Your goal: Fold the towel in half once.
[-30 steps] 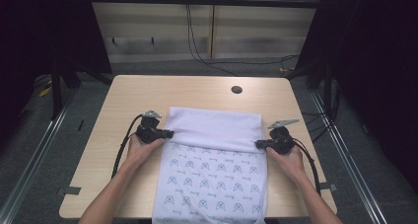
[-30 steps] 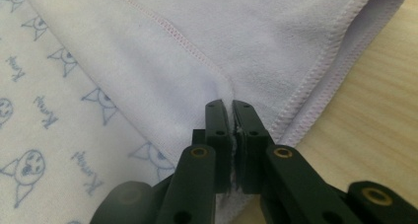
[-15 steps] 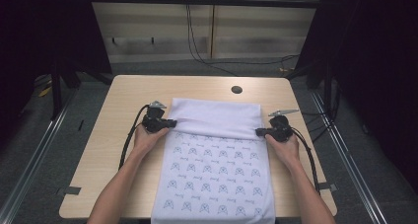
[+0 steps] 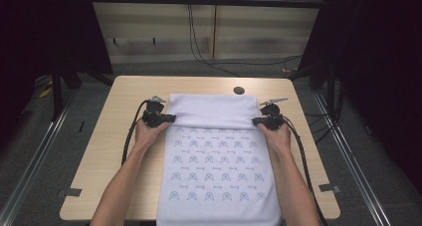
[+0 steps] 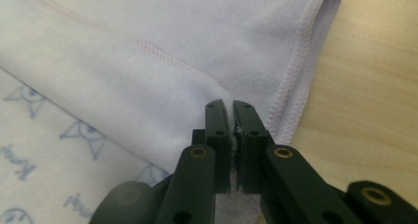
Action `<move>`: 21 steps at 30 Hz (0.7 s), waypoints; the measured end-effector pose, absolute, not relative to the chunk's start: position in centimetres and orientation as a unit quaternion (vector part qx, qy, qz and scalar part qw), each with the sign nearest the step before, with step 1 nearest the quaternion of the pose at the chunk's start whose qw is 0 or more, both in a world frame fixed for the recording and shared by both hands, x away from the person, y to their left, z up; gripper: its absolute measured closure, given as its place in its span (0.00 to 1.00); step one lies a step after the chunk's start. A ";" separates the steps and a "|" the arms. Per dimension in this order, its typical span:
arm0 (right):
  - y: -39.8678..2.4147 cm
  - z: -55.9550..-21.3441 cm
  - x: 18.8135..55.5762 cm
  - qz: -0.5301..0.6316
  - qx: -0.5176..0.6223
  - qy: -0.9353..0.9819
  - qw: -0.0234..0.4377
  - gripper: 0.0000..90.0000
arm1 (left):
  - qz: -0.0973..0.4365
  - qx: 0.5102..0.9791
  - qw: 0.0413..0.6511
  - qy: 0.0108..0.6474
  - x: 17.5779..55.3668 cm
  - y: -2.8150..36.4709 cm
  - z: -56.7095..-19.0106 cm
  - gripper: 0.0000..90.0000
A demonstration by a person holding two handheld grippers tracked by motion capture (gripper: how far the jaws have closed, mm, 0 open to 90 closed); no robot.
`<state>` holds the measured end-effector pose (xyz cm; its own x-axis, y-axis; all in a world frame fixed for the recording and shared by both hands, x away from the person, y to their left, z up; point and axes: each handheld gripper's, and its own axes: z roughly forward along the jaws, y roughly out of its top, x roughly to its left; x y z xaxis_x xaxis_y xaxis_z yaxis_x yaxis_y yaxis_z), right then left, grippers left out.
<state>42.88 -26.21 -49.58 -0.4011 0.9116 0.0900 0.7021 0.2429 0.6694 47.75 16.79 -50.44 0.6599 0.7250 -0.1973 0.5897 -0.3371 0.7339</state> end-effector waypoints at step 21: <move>-28.8 -37.8 35.8 0.482 0.430 0.741 0.185 0.96 | 0.093 0.775 0.542 0.311 38.3 20.6 -38.0 0.97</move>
